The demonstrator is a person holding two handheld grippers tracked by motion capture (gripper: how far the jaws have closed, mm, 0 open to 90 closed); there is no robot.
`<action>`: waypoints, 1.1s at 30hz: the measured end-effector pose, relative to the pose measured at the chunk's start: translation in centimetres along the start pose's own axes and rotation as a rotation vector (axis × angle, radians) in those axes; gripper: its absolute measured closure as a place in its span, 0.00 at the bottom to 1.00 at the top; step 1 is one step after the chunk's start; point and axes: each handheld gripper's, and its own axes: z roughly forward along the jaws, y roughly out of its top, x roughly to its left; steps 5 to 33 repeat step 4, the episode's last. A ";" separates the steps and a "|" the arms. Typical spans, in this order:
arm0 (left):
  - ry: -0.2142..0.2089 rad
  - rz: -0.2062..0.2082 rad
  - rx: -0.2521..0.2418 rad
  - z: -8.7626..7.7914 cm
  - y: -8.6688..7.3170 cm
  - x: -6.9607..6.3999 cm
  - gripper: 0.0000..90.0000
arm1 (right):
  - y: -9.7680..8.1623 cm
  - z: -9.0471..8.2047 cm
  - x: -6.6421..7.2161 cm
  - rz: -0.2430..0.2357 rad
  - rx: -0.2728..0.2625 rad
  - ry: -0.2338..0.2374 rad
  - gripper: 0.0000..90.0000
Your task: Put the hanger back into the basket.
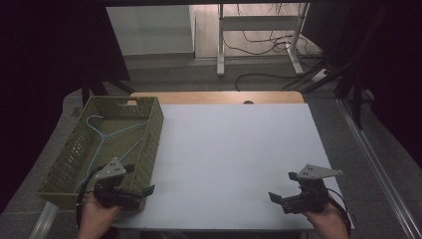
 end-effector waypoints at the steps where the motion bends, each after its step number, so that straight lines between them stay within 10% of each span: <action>1: 0.002 0.003 -0.003 0.0 -0.1 0.0 0.01 | 0.0 0.0 0.1 -0.007 0.005 -0.001 0.00; 33: 0.002 0.004 -0.014 -0.2 0.0 0.1 0.02 | 0.0 0.1 0.2 -0.021 0.008 -0.004 0.00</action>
